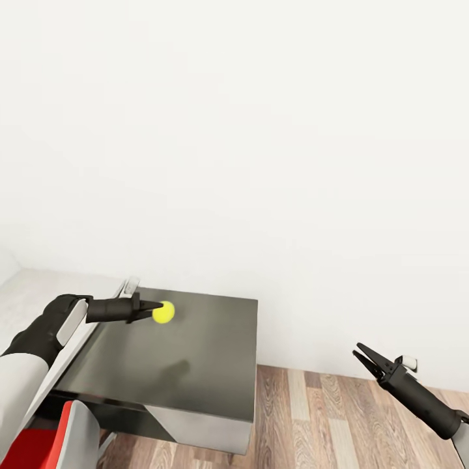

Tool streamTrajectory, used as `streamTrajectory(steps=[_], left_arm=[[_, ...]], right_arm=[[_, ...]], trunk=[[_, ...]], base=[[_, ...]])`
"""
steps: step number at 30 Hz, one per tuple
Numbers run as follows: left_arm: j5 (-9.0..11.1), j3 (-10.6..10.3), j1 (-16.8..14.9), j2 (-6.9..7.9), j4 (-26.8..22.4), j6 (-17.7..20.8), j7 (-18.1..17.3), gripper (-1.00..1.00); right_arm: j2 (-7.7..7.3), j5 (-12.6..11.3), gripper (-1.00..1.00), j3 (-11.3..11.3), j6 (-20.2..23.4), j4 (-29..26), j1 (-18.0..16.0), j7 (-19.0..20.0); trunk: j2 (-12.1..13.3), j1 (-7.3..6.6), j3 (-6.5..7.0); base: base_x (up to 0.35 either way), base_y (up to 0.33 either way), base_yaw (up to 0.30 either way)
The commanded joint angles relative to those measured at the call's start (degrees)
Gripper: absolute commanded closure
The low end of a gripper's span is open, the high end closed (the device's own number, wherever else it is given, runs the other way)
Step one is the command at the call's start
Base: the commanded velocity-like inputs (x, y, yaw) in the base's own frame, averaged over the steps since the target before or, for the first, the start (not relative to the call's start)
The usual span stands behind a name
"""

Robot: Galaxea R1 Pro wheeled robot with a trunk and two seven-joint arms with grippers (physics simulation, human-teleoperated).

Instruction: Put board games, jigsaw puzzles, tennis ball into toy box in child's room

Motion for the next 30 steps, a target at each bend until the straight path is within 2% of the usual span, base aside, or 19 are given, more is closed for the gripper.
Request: streamTrajectory(steps=[1,30], left_arm=[[-0.14,-0.2,-0.06,0.07,0.02,0.16,-0.66,1.0],[-0.16,-0.31,-0.06,0.2,0.02,0.15,-1.69,1.0]], right_arm=[[-0.02,-0.26,-1.0,-0.01,0.28,0.01,-0.04,0.05],[0.0,-0.62,-1.0,-0.08,-0.2,0.15,0.01,0.08]], trunk=[[-0.11,0.04,-0.01],[-0.11,0.04,2.73]], base=[[0.0,0.0,0.0],[0.0,0.0,0.0]])
